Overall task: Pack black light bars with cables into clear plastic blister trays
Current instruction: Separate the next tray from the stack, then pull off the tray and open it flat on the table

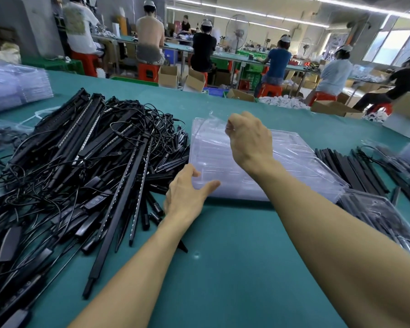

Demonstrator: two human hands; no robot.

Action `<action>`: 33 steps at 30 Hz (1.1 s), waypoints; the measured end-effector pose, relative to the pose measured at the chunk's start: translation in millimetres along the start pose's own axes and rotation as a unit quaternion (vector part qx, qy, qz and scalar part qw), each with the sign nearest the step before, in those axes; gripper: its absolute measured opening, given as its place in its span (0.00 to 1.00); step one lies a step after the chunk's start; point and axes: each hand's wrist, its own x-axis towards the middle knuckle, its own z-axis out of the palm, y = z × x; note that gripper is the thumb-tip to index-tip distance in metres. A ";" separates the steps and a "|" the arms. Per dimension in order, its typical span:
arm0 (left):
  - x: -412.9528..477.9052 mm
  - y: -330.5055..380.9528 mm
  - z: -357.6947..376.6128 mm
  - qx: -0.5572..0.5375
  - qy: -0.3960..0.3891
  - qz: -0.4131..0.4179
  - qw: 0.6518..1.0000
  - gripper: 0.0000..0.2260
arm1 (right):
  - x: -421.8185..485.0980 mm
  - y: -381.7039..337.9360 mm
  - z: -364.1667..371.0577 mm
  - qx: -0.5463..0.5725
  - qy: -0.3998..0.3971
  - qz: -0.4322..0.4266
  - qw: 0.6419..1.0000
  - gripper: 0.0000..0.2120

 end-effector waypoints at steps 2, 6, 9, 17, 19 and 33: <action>0.7 0.0 -1.2 0.003 -0.007 0.002 1.000 0.21 | 7.8 -2.9 -9.4 0.012 -0.003 0.029 0.999 0.06; 2.2 -0.6 -1.8 -0.005 -0.020 -0.003 1.000 0.19 | 42.9 -5.4 -56.9 0.028 0.112 0.045 0.992 0.07; 1.7 1.8 -2.4 -0.005 -0.023 -0.004 1.000 0.19 | 65.7 -14.1 -101.2 0.039 0.157 -0.011 0.987 0.08; 0.1 -3.7 -20.8 -0.183 -0.106 -0.039 0.977 0.07 | -43.8 -47.5 -105.5 -0.086 0.074 -0.156 0.981 0.12; -2.5 1.3 -36.5 -0.311 -0.086 -0.087 0.943 0.05 | -88.6 -55.8 -102.7 -0.079 0.079 -0.145 0.983 0.12; -2.7 -23.1 -119.7 -0.312 -0.124 -0.146 0.931 0.13 | -236.7 -103.9 -93.2 0.163 -0.208 -0.148 0.953 0.19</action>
